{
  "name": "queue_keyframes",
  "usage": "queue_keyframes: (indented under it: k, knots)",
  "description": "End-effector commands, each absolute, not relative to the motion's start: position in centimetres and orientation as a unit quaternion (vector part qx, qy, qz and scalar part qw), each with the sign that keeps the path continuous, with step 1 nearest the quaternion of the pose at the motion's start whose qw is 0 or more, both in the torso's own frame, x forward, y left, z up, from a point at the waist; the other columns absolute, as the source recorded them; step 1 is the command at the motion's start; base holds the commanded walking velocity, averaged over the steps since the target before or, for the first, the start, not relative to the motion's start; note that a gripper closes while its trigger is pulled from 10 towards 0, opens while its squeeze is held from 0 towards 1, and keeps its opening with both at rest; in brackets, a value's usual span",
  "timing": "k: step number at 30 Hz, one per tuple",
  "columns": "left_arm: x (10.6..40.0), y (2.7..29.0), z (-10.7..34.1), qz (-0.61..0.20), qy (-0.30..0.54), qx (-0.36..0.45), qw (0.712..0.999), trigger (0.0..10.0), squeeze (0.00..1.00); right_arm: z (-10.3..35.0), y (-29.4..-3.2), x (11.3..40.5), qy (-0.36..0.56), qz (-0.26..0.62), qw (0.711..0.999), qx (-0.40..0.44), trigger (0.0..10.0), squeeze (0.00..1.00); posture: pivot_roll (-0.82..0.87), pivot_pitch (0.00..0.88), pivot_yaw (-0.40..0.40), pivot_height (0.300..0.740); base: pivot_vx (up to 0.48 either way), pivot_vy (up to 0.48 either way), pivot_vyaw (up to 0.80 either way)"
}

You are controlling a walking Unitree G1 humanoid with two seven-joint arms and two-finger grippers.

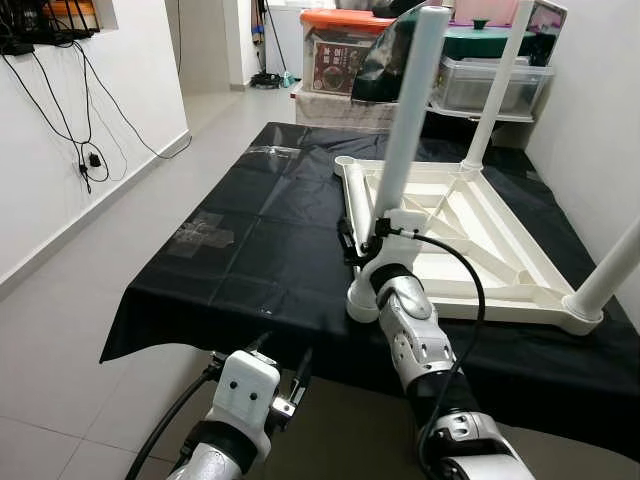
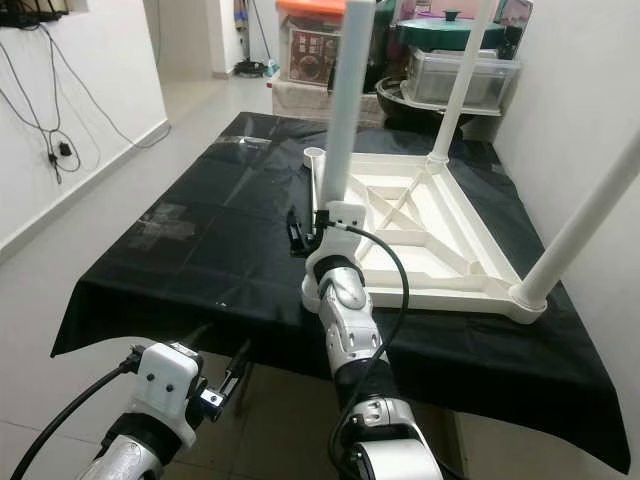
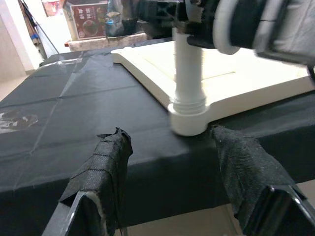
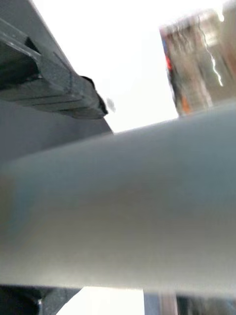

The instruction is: Building children table

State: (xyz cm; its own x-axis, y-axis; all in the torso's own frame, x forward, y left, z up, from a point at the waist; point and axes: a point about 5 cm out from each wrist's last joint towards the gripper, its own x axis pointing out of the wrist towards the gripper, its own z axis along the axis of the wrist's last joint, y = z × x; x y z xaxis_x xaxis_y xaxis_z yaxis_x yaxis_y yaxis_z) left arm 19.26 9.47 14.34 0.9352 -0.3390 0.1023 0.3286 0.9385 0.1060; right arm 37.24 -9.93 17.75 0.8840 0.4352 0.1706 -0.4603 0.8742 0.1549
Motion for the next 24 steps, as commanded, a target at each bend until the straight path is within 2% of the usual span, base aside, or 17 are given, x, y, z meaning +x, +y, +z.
queue_keyframes:
  k: [1, 3, 5, 6, 8, 10, 12, 13, 20, 21, 22, 23, 24]
  knots:
    - [19.4, 9.5, 13.9, -0.169, -0.05, 0.045, 0.983, 10.0, 0.0, 17.2, -8.3, 36.9, -0.043, 0.296, 0.948, 0.105, 10.0, 0.0, 0.14, 0.0, -0.08, 0.74, 0.0, 0.0, 0.0]
    - [19.4, 9.5, 13.9, -0.169, -0.05, 0.046, 0.983, 10.0, 0.0, 16.2, -8.6, 35.9, 0.015, 0.432, 0.899, 0.073, 10.0, 0.0, 0.14, 0.0, -0.081, 0.74, 0.0, 0.0, 0.0]
    - [19.4, 9.5, 13.9, -0.169, -0.05, 0.046, 0.983, 10.0, 0.0, 16.2, -8.6, 35.9, 0.015, 0.432, 0.899, 0.073, 10.0, 0.0, 0.14, 0.0, -0.081, 0.74, 0.0, 0.0, 0.0]
    - [19.5, 9.5, 13.9, -0.17, -0.05, 0.046, 0.983, 10.0, 0.0, 15.8, -8.6, 35.4, 0.04, 0.486, 0.871, 0.052, 10.0, 0.0, 0.14, 0.0, -0.083, 0.74, 0.0, 0.0, 0.0]
    - [19.5, 9.5, 13.9, -0.17, -0.05, 0.046, 0.983, 10.0, 0.0, 15.8, -8.6, 35.4, 0.04, 0.486, 0.871, 0.052, 10.0, 0.0, 0.14, 0.0, -0.083, 0.74, 0.0, 0.0, 0.0]
    - [19.5, 9.4, 13.9, -0.171, -0.052, 0.046, 0.983, 10.0, 0.0, 15.4, -7.5, 34.5, 0.065, 0.57, 0.819, 0.026, 10.0, 0.0, 0.15, 0.0, -0.088, 0.74, 0.0, 0.0, 0.0]
    - [19.5, 9.4, 14.0, -0.17, -0.053, 0.046, 0.983, 10.0, 0.0, 15.4, -6.3, 34.2, 0.064, 0.612, 0.788, 0.02, 10.0, 0.0, 0.15, 0.001, -0.09, 0.74, 0.0, 0.0, 0.0]
    - [19.5, 9.4, 14.0, -0.17, -0.053, 0.046, 0.983, 10.0, 0.0, 15.5, -6.0, 34.2, 0.061, 0.621, 0.781, 0.022, 2.5, 0.0, 0.15, 0.001, -0.09, 0.74, 0.0, 0.0, 0.0]
    - [19.5, 9.4, 14.0, -0.17, -0.053, 0.047, 0.983, 10.0, 0.0, 15.6, -5.8, 34.4, 0.058, 0.619, 0.783, 0.026, 2.5, 0.0, 0.15, 0.001, -0.091, 0.74, 0.0, 0.0, 0.0]
    - [19.5, 9.4, 14.0, -0.169, -0.054, 0.046, 0.983, 10.0, 0.0, 16.0, -5.8, 35.3, 0.038, 0.564, 0.824, 0.035, 0.0, 0.0, 0.15, 0.002, -0.093, 0.74, 0.0, 0.0, 0.0]
    - [19.5, 9.4, 14.0, -0.169, -0.054, 0.046, 0.983, 10.0, 0.0, 16.0, -5.8, 35.3, 0.038, 0.564, 0.824, 0.035, 0.0, 0.0, 0.15, 0.002, -0.093, 0.74, 0.0, 0.0, 0.0]
    - [19.5, 9.4, 14.0, -0.169, -0.054, 0.046, 0.983, 10.0, 0.0, 16.3, -6.3, 36.4, 0.027, 0.492, 0.869, 0.047, 0.0, 0.0, 0.15, 0.003, -0.091, 0.74, 0.0, 0.0, 0.0]
    - [19.5, 9.4, 14.0, -0.169, -0.054, 0.046, 0.983, 10.0, 0.0, 16.3, -6.3, 36.4, 0.027, 0.492, 0.869, 0.047, 0.0, 0.0, 0.15, 0.003, -0.091, 0.74, 0.0, 0.0, 0.0]
